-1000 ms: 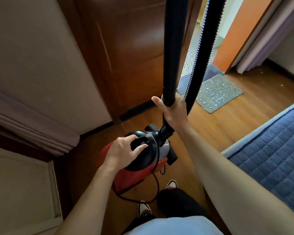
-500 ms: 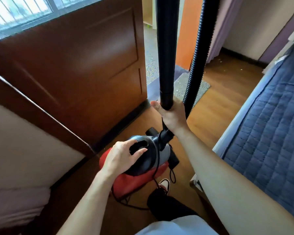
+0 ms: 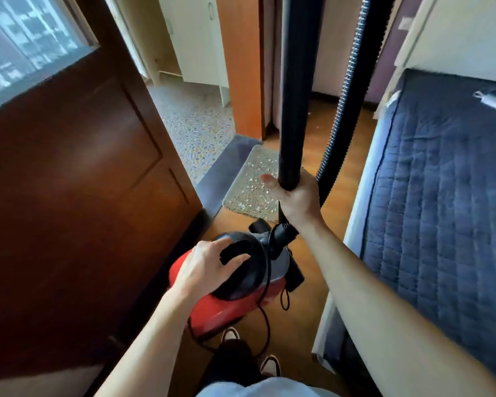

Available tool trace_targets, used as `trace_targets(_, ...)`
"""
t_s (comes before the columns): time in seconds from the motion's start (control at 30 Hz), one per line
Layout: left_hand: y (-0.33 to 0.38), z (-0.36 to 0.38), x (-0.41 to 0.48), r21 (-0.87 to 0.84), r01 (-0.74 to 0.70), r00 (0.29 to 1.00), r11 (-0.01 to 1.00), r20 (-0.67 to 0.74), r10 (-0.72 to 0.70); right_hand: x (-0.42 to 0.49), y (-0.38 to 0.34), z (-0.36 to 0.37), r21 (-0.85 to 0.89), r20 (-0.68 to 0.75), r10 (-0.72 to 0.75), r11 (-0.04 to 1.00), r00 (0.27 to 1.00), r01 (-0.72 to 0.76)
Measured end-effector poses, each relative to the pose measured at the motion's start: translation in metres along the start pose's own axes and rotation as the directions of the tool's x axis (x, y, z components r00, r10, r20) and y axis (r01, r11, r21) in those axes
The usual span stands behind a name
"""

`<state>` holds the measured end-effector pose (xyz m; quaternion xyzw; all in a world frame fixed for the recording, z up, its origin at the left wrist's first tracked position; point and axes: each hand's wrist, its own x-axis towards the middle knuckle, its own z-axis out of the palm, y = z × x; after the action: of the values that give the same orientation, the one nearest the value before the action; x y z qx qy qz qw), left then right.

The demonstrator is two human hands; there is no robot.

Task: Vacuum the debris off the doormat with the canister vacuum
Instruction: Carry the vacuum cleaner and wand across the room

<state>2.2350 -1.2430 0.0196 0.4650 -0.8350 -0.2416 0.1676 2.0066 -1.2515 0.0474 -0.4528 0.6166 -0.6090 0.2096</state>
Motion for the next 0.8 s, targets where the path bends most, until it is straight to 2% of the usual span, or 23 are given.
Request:
trace_targets(0.27, 0.005, 0.020, 0.129, -0.014, -0.191, 0.979, 0.981, 0.069, 0.192, 0.088, 0.040, -0.023, -0.055, -0.140, 0.000, 0.998, 0.990, -0.008)
trace_targets(0.5, -0.001, 0.035, 0.268, -0.101, -0.275, 0.939, 0.956, 0.186, 0.290, 0.190, 0.067, -0.025, -0.135, -0.284, 0.032, 0.988, 0.958, -0.074)
trace_targets(0.8, 0.006, 0.038, 0.409, -0.159, -0.390, 0.876, 0.907, 0.239, 0.418, 0.301, 0.102, -0.025, -0.234, -0.439, 0.026, 0.962, 0.898, -0.143)
